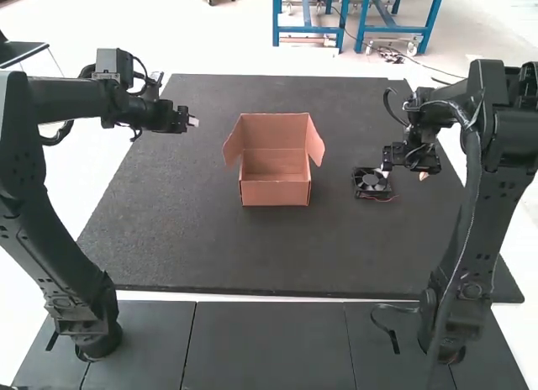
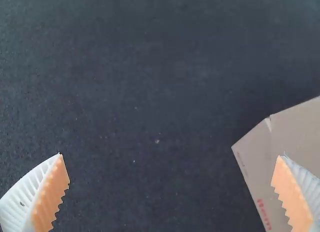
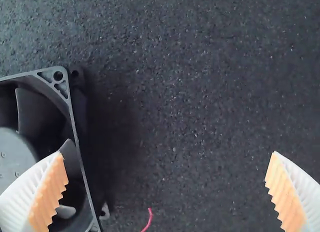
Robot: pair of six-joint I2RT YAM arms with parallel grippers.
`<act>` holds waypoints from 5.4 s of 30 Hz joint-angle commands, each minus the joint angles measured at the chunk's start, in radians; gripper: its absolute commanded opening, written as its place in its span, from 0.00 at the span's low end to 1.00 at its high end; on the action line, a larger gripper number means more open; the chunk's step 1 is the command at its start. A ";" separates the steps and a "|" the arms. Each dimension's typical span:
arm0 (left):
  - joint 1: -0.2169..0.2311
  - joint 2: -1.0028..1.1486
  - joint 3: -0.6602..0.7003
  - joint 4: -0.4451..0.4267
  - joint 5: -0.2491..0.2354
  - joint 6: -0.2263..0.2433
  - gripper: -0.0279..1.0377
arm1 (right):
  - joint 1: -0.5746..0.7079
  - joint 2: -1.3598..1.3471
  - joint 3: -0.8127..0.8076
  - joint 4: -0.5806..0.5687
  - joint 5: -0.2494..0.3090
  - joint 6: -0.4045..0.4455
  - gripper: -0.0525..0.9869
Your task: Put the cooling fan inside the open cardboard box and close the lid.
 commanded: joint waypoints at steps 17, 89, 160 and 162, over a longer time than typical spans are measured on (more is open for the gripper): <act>0.003 0.012 0.054 0.001 0.001 -0.012 0.92 | 0.044 0.067 0.064 -0.091 -0.024 0.016 0.92; 0.029 0.005 0.080 -0.025 0.012 0.005 0.92 | 0.073 0.169 0.132 -0.166 -0.070 0.014 0.03; -0.060 -0.211 -0.097 -0.025 -0.011 -0.039 0.92 | 0.547 -0.443 0.090 -0.149 -0.351 0.340 0.03; -0.060 -0.212 -0.097 -0.021 -0.011 -0.044 0.92 | 0.574 -0.437 0.087 -0.148 -0.352 0.344 0.03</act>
